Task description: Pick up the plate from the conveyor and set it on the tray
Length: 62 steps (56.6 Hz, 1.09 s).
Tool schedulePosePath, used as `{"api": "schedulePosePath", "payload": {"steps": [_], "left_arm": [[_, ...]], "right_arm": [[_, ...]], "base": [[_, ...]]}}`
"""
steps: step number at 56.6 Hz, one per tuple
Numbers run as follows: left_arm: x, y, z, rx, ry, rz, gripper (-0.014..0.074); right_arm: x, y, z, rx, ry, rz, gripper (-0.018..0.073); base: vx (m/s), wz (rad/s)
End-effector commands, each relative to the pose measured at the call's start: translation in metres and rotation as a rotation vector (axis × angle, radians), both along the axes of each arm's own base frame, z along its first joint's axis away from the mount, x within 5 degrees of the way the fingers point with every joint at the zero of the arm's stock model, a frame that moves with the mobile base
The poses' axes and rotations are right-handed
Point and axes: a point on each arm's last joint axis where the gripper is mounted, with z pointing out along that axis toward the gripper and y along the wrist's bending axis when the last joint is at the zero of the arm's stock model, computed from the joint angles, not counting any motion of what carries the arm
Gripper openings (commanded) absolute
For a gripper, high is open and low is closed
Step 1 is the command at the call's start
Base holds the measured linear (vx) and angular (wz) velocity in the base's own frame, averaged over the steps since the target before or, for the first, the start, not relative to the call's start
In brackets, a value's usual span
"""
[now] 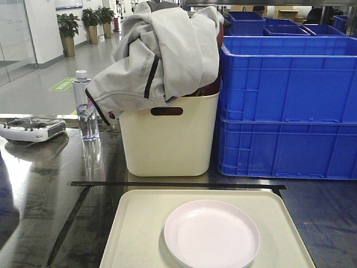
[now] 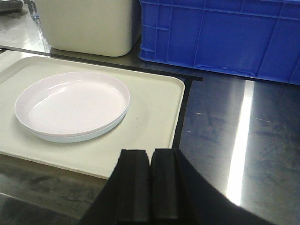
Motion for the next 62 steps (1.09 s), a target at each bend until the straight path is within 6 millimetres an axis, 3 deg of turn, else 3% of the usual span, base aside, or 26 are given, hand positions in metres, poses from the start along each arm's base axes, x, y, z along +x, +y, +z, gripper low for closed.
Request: {"api": "schedulePosePath", "payload": {"steps": [1, 22, 29, 38, 50, 62], "left_arm": [[0.003, 0.0, 0.016, -0.049, -0.087, 0.015, 0.0], [0.003, 0.0, 0.015, -0.049, -0.088, 0.015, 0.0001], [0.001, 0.005, 0.007, -0.047, -0.213, 0.044, 0.0001], [-0.025, 0.026, -0.03, -0.125, -0.379, 0.166, 0.0002], [-0.053, 0.044, -0.083, -0.131, -0.474, 0.322, 0.0003], [-0.058, 0.045, -0.088, -0.084, -0.459, 0.338, 0.0003]], "right_arm": [[0.001, 0.0, 0.016, 0.006, -0.103, 0.0, -0.0009], [0.001, 0.0, 0.016, 0.006, -0.103, 0.0, -0.0009], [0.001, 0.0, 0.016, 0.006, -0.103, 0.0, -0.0009], [0.001, 0.0, 0.016, 0.006, -0.103, 0.0, -0.0009], [0.001, 0.0, 0.016, 0.006, -0.101, 0.0, -0.0009], [0.001, 0.0, 0.016, 0.005, -0.099, 0.0, -0.0009]], "base": [[0.0, 0.0], [0.0, 0.0], [0.0, 0.0], [0.0, 0.0], [0.0, 0.0], [0.0, 0.0]]}}
